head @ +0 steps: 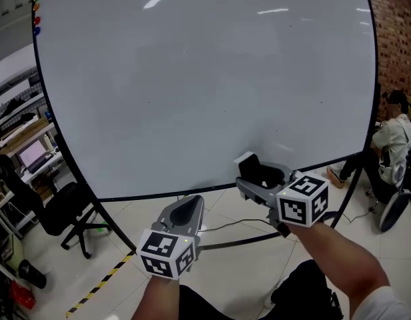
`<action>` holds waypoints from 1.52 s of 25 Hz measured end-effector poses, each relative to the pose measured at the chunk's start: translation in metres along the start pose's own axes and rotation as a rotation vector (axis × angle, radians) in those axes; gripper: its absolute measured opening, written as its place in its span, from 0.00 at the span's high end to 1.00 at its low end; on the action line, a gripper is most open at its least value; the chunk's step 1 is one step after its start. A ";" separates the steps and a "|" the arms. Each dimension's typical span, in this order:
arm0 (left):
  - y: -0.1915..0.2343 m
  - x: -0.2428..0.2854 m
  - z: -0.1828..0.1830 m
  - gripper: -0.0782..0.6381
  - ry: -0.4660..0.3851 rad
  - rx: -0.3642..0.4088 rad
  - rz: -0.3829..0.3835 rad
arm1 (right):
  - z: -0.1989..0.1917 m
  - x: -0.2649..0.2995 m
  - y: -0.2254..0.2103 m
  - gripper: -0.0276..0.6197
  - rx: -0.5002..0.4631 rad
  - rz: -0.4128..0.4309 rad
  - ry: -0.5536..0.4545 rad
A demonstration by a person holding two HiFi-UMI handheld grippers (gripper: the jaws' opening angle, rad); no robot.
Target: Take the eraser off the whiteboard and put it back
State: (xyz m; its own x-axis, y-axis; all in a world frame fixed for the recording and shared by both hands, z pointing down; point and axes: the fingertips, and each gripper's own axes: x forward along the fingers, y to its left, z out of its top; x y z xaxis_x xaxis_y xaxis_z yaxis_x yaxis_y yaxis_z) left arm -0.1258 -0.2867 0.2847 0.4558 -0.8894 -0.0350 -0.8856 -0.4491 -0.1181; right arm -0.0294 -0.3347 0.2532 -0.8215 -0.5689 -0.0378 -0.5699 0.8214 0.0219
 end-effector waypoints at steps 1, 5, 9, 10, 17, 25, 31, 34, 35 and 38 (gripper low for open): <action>-0.003 0.000 0.000 0.87 -0.002 -0.002 -0.002 | 0.002 -0.007 0.003 0.59 0.010 0.016 -0.015; -0.016 -0.002 0.001 0.87 -0.006 -0.014 -0.021 | 0.009 -0.034 0.012 0.59 0.105 0.088 -0.060; -0.019 -0.009 0.009 0.87 -0.022 -0.022 -0.041 | 0.012 -0.054 0.014 0.59 0.129 0.092 -0.075; -0.023 -0.011 0.011 0.87 -0.026 -0.022 -0.048 | 0.011 -0.061 0.014 0.59 0.113 0.080 -0.073; -0.033 -0.017 0.016 0.87 -0.024 0.025 -0.040 | -0.002 -0.087 0.014 0.59 0.017 0.019 -0.042; -0.028 -0.024 0.012 0.87 -0.022 -0.019 -0.029 | -0.001 -0.086 0.013 0.59 0.004 -0.005 -0.037; -0.029 -0.023 0.012 0.87 -0.020 -0.011 -0.031 | -0.001 -0.088 0.012 0.59 -0.001 -0.012 -0.041; -0.027 -0.022 0.013 0.87 -0.019 -0.004 -0.023 | -0.002 -0.088 0.011 0.59 0.003 -0.016 -0.037; -0.026 -0.021 0.012 0.87 -0.017 -0.003 -0.021 | -0.003 -0.088 0.011 0.59 0.004 -0.017 -0.037; -0.024 -0.021 0.010 0.87 -0.012 -0.009 -0.017 | -0.002 -0.088 0.011 0.59 0.007 -0.020 -0.038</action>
State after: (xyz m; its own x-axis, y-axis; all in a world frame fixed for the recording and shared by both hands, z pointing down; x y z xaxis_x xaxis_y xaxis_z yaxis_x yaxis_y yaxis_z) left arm -0.1133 -0.2565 0.2780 0.4715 -0.8808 -0.0446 -0.8786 -0.4647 -0.1102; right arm 0.0372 -0.2758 0.2588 -0.8085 -0.5835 -0.0762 -0.5860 0.8102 0.0137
